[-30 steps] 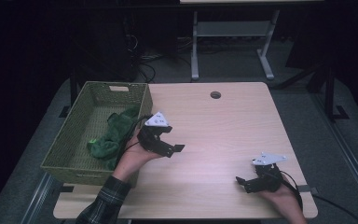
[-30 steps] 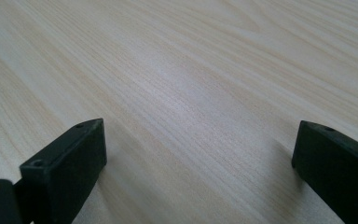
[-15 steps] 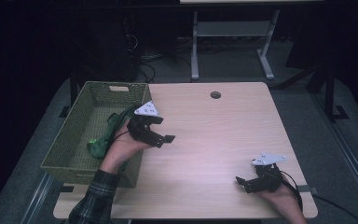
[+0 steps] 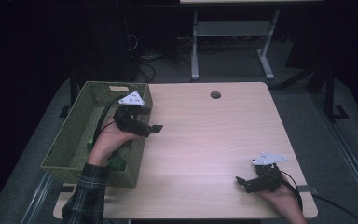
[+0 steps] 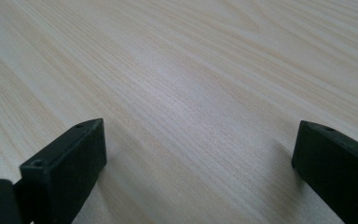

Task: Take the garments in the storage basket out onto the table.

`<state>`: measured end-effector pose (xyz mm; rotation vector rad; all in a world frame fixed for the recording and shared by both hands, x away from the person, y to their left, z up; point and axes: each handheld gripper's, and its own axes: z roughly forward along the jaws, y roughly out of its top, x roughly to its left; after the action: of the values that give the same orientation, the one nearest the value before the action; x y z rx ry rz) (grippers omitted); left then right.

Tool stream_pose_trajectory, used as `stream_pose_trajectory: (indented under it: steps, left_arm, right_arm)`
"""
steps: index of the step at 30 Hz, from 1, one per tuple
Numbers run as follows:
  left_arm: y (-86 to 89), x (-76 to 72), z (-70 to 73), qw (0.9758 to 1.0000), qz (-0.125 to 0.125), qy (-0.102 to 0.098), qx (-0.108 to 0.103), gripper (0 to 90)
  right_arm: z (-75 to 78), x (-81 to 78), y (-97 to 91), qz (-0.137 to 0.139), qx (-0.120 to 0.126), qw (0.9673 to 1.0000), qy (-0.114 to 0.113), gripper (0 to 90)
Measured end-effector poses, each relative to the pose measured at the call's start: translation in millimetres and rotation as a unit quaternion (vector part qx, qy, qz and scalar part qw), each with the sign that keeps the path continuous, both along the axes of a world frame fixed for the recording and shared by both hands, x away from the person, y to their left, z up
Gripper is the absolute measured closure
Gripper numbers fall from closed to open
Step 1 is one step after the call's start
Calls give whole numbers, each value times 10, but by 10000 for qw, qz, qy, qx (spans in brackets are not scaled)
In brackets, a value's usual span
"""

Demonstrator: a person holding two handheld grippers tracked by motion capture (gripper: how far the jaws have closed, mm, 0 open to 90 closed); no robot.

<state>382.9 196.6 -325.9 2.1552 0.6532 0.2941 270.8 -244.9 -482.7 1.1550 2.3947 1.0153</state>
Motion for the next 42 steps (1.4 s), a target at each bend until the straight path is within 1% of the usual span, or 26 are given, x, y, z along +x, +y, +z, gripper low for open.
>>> stream_pose_trajectory:
  steps: [3, 4, 7, 12, 14, 19, 21, 23, 24, 25, 26, 28, 30, 31, 34, 36, 38, 42]
  left_arm:
    - [74, 10, 10, 9999, 122, -19, 14, 142]
    - [103, 18, 11, 9999, 134, -35, 48, 142]
    - [179, 29, 13, 9997, 244, -17, 2, 145]
    - [315, 43, 18, 9989, 451, -53, 64, 146]
    - [372, 46, 22, 9988, 487, -60, 77, 177]
    - [500, 48, 35, 9977, 668, -95, 14, 193]
    - [552, 49, 36, 9975, 691, -109, 72, 203]
    - [595, 54, 28, 9971, 742, -127, 77, 211]
    - [609, 53, 20, 9966, 815, -110, 43, 216]
    - [631, 59, 16, 9965, 830, -103, 87, 221]
    - [644, 63, 8, 9961, 880, -75, 70, 222]
    - [683, 78, 0, 9959, 887, -95, 154, 236]
    - [708, 88, -20, 9953, 950, -77, 167, 244]
    - [725, 95, -30, 9951, 963, -74, 209, 254]
    - [782, 119, -71, 9942, 1050, -23, 231, 263]
    - [823, 130, -97, 9936, 1093, -1, 274, 301]
    - [850, 145, -130, 9933, 1124, 47, 267, 307]
    - [883, 178, -197, 9920, 1191, 99, 404, 328]
  right_arm:
    - [0, -1, 1, -3, 4, 10000, 3, 27]
    - [0, 0, 1, -2, 1, 10000, -1, 27]
    - [0, 1, 0, -21, 3, 10000, 1, 27]
    - [0, 2, 1, -34, 3, 10000, 2, 27]
    - [0, 2, 1, -33, 3, 10000, 1, 27]
    - [0, 2, 1, -34, 2, 10000, 1, 27]
    - [0, 2, 1, -34, 3, 10000, 2, 27]
    - [0, 3, 0, -32, 2, 10000, 0, 27]
    - [0, 2, 1, -33, 2, 10000, 1, 27]
    - [0, 2, 1, -35, 4, 10000, 3, 27]
    - [0, 2, 1, -33, 3, 10000, 2, 27]
    - [0, 2, 1, -34, 2, 10000, 2, 27]
    - [0, 2, 1, -34, 3, 10000, 1, 27]
    - [0, 2, 1, -33, 4, 10000, 1, 27]
    - [0, 2, 1, -33, 3, 10000, 2, 27]
    - [0, 2, 1, -33, 3, 10000, 2, 27]
    - [0, 2, 1, -34, 3, 10000, 1, 27]
    - [0, 2, 1, -35, 4, 10000, 2, 27]
